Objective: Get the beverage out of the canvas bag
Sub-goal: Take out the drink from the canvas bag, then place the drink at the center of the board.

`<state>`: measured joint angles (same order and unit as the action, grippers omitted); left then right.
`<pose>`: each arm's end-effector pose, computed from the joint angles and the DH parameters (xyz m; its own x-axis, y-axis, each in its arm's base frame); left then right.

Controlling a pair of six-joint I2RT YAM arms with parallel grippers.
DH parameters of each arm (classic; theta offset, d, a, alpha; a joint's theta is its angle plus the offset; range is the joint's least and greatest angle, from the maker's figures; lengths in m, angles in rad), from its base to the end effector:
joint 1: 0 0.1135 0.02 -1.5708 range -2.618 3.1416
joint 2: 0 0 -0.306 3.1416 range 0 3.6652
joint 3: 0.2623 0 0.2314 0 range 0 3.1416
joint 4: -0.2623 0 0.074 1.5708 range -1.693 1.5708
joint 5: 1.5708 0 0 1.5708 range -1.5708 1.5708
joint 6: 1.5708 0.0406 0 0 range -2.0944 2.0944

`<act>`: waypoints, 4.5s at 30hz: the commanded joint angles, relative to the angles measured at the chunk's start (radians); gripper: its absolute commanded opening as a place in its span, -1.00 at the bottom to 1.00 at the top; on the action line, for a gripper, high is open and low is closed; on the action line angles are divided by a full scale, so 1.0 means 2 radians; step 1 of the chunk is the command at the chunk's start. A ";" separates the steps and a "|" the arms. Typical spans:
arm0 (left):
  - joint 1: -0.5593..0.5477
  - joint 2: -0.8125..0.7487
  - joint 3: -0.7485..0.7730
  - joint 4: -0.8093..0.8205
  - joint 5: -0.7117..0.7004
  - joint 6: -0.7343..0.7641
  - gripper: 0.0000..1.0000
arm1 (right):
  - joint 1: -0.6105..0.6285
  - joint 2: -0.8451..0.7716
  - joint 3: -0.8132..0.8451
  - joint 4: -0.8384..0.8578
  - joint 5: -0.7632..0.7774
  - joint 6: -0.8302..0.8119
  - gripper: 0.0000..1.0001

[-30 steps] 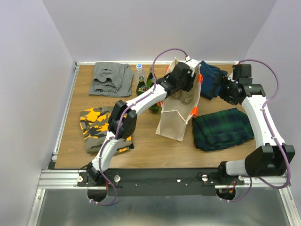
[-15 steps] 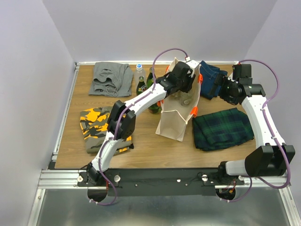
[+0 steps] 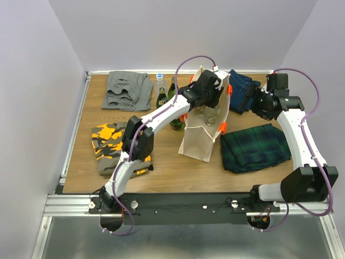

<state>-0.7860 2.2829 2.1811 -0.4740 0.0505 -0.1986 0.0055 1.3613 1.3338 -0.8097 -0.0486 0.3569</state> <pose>0.3833 -0.3867 0.3197 -0.5225 0.2443 -0.8168 0.6462 0.7385 -0.1924 0.2581 0.0034 0.3816 -0.7092 0.3451 -0.6147 0.2239 0.9371 0.2677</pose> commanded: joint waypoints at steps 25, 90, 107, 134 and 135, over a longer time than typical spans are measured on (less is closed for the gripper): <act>-0.006 -0.108 0.047 0.006 0.015 0.014 -1.00 | -0.001 -0.002 -0.003 -0.003 0.005 -0.003 1.00; 0.029 -0.433 -0.128 -0.021 -0.170 0.054 -1.00 | -0.001 -0.005 -0.009 0.008 -0.032 0.009 1.00; 0.112 -0.491 -0.357 0.103 -0.185 -0.001 -1.00 | 0.000 0.013 0.006 0.010 -0.032 0.006 1.00; 0.117 -0.429 -0.507 0.272 -0.202 -0.048 -1.00 | -0.001 0.018 0.006 0.008 -0.013 0.001 1.00; 0.118 -0.427 -0.508 0.275 -0.202 -0.050 -1.00 | 0.000 0.019 0.006 0.007 -0.014 0.001 1.00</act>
<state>-0.5564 1.4288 1.1305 -0.1360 -0.3077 -0.2668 0.0055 1.3842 1.3239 -0.8017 -0.0982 0.3653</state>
